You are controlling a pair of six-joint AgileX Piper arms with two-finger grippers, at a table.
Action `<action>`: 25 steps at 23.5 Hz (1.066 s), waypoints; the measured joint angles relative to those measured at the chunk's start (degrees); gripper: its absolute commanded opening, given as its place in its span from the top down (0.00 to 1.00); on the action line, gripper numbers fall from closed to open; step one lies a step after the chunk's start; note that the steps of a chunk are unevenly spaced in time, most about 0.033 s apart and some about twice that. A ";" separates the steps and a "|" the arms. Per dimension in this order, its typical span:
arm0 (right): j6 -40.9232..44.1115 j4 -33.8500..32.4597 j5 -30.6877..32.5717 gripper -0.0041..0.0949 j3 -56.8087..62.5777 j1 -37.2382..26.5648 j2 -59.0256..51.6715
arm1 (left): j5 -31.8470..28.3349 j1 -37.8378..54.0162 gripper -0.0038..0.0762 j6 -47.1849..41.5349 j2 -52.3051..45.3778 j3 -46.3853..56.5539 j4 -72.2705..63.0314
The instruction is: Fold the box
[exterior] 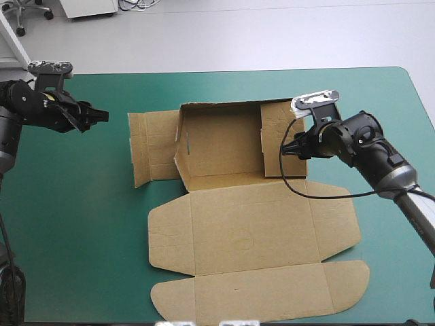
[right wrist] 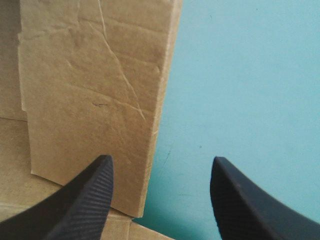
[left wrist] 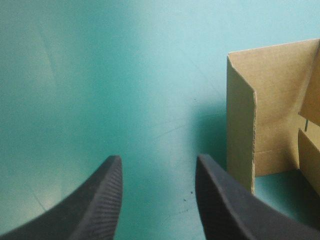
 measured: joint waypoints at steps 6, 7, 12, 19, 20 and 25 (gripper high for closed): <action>1.18 -0.48 -5.77 0.41 3.21 0.00 0.88 | -0.24 0.00 0.53 0.00 0.00 0.00 0.01; 1.18 -0.56 -6.68 0.41 3.20 0.00 1.10 | -0.19 0.00 0.53 0.00 0.00 0.00 0.01; 1.63 -0.97 -9.87 0.41 3.20 0.00 4.40 | 0.09 0.00 0.53 0.00 0.00 0.00 0.01; 2.54 -1.39 -15.87 0.41 3.20 -0.40 12.74 | 0.16 0.00 0.53 0.00 0.00 0.00 0.34; 2.67 -1.39 -16.39 0.46 3.20 -0.59 13.54 | 0.20 0.00 0.53 0.00 0.00 0.00 0.62; 3.75 -0.82 -16.96 0.97 2.98 -0.90 15.12 | 0.10 0.00 0.53 0.00 0.00 0.00 1.15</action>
